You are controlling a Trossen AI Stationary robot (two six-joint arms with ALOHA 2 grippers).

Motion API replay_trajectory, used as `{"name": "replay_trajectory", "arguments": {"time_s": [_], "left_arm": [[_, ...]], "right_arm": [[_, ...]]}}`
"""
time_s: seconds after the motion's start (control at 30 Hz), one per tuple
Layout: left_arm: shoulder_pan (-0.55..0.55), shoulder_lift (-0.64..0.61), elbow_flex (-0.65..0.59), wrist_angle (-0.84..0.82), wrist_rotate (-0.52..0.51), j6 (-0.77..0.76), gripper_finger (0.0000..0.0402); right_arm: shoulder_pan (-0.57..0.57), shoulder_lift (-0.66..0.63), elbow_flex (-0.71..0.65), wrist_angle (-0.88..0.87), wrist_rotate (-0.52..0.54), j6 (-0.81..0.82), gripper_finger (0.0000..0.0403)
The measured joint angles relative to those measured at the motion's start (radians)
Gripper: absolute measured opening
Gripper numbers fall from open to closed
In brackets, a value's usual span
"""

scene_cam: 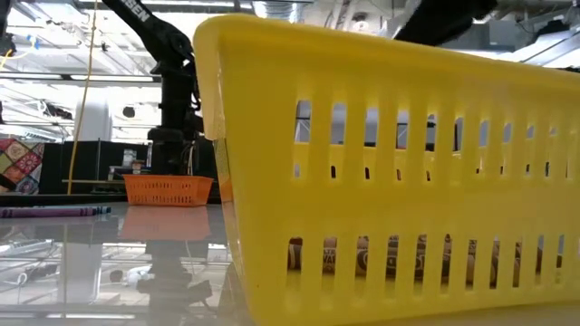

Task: Sort crayons
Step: Put the purple crayon into the orange bin, then put the green crayon into the green bin

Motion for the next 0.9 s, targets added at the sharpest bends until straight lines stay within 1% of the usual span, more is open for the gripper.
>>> {"name": "replay_trajectory", "arguments": {"time_s": [0.17, 0.4, 0.57, 0.9], "left_arm": [[0.000, -0.001, 0.000, -0.004, -0.004, -0.006, 0.0059], [-0.003, -0.001, 0.000, -0.008, -0.002, -0.014, 0.0063], [-0.007, -0.015, 0.000, -0.008, 0.032, -0.026, 0.0063], [-0.067, -0.098, 0.000, -0.003, 0.041, -0.054, 0.0064]], "right_arm": [[-0.016, 0.000, 0.000, -0.185, 0.028, 0.187, 0.0191], [-0.043, 0.000, 0.000, -0.384, 0.028, 0.357, 0.0191], [-0.049, 0.000, 0.000, -0.479, 0.028, 0.432, 0.0191], [-0.049, 0.000, 0.000, -0.593, 0.028, 0.533, 0.0191]]}}
